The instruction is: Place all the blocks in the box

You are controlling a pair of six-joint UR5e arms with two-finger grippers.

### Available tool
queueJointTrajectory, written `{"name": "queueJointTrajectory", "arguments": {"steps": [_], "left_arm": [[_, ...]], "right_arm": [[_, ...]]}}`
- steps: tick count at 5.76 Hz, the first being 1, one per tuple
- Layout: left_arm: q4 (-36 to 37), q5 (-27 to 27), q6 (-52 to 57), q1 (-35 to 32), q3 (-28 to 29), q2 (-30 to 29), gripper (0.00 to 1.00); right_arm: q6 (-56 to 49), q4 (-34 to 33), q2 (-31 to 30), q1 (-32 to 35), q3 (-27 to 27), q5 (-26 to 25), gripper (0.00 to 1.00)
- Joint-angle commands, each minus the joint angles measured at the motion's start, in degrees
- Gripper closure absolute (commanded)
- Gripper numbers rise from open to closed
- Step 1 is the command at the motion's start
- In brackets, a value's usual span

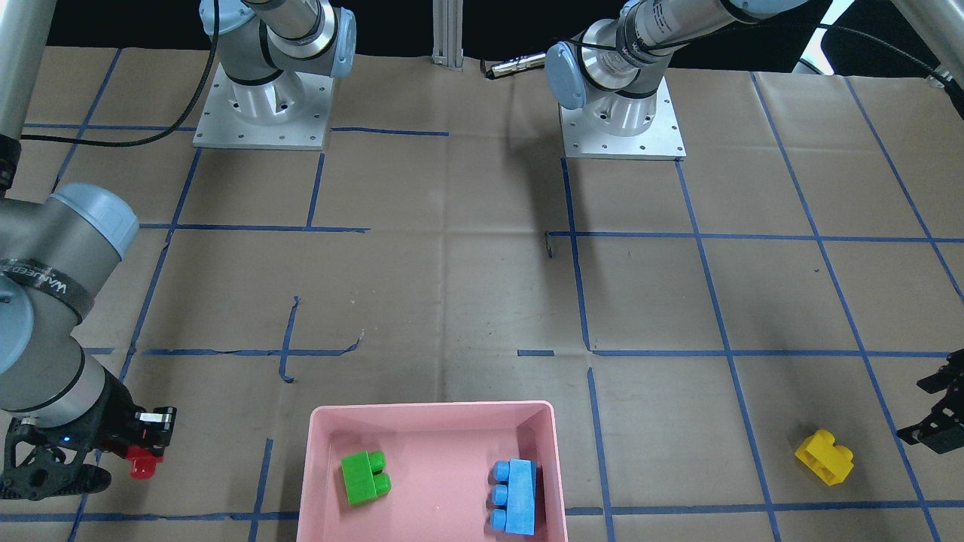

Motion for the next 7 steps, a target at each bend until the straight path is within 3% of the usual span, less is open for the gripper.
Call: {"name": "queueJointTrajectory", "arguments": {"steps": [1,2,4,5,6,7], "left_arm": [[6.99,0.09,-3.09,-3.86,-1.50,-3.29,0.01],[8.34,0.00,-2.92,-3.98,-1.50,-4.62,0.01],[10.72,-0.09,-2.92,-4.15,-1.51,-8.22,0.03],[10.99,0.00,-2.66,-4.16,-1.85,-8.50,0.03],[10.90,0.00,-2.48,-4.07,-2.55,-8.93,0.03],[11.08,0.00,-2.39,-3.98,-4.30,-8.68,0.06]], "right_arm": [[11.64,3.40,0.37,7.38,-9.20,7.87,0.95],[16.33,2.18,3.34,11.26,-14.30,16.26,0.95],[21.10,-9.74,12.91,16.29,-21.97,19.86,0.97],[21.39,-13.70,15.04,17.44,-21.74,19.86,0.94],[21.30,-18.61,17.58,17.97,-21.65,19.86,0.59],[20.69,-20.83,18.74,18.94,-20.69,19.43,0.01]]}}
